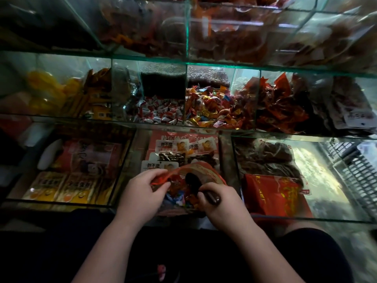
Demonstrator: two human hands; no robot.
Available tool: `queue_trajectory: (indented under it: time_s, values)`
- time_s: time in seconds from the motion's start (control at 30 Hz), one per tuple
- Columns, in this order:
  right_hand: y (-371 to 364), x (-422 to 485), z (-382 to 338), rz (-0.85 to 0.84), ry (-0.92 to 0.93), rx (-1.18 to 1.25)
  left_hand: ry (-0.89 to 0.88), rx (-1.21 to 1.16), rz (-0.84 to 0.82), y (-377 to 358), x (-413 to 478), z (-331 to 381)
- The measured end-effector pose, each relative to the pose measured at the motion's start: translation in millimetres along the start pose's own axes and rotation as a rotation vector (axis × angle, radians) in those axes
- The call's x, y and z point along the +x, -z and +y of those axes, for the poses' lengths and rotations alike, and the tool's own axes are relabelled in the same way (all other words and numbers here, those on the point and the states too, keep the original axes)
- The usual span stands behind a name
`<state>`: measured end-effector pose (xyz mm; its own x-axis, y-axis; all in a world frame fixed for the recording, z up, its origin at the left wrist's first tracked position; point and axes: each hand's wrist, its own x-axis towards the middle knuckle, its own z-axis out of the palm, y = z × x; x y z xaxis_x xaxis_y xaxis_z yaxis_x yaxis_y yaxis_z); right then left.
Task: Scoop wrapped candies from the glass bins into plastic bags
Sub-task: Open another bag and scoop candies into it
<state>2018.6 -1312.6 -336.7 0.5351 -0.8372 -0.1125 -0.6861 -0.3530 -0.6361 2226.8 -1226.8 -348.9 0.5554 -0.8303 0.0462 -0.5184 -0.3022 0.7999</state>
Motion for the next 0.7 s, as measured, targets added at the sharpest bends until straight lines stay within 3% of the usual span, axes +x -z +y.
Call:
queue_trajectory:
  time_s: [0.1,0.33,0.53,0.7]
  values:
    - [-9,-5,7,0.03,-0.057,0.172,0.127,-0.158,-0.021,-4,-8,-13]
    - [-8,9,10,0.103,-0.391,0.691,0.12,-0.209,0.069,-25,-16,0]
    - [8,-4,14,0.185,-0.524,1.089,0.131,-0.319,0.096,-23,-16,10]
    - [21,-13,22,0.224,-0.575,1.265,0.091,-0.198,0.111,-18,-7,11]
